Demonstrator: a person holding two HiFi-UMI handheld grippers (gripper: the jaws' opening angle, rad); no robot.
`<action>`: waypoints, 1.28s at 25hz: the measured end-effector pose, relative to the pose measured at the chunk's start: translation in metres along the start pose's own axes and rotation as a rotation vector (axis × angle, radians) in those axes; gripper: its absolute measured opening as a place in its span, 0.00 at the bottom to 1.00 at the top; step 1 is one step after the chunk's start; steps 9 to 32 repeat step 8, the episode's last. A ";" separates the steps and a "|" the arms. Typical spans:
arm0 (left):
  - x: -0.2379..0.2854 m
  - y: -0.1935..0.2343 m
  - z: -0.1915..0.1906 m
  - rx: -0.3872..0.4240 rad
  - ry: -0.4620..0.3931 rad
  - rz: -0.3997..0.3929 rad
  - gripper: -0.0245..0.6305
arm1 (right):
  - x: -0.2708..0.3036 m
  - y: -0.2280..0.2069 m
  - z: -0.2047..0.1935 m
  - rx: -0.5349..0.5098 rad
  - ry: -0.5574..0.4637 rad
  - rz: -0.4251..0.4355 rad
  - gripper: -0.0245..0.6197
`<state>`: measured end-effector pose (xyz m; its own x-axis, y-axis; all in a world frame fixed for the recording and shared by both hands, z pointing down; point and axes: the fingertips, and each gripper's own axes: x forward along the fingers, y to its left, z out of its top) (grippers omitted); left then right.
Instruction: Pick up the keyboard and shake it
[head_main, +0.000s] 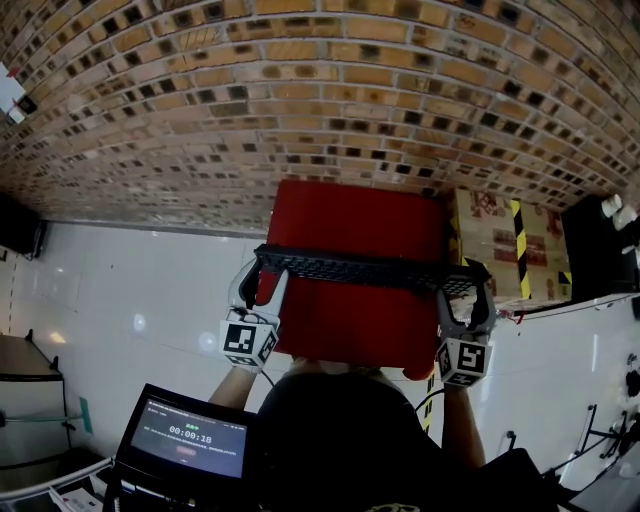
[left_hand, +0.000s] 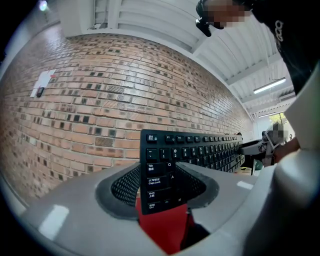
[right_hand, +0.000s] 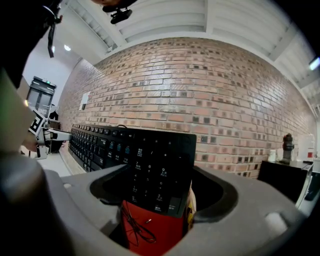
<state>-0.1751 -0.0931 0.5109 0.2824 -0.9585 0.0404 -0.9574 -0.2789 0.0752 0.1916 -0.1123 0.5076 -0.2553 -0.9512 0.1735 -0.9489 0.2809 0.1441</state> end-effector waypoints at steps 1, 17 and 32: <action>0.000 0.000 0.000 -0.001 0.001 -0.004 0.37 | -0.001 0.001 -0.002 0.002 0.013 -0.001 0.60; -0.017 0.020 0.003 0.010 -0.007 0.080 0.37 | 0.024 0.022 0.006 -0.004 -0.009 0.074 0.60; -0.017 0.020 0.003 0.010 -0.007 0.080 0.37 | 0.024 0.022 0.006 -0.004 -0.009 0.074 0.60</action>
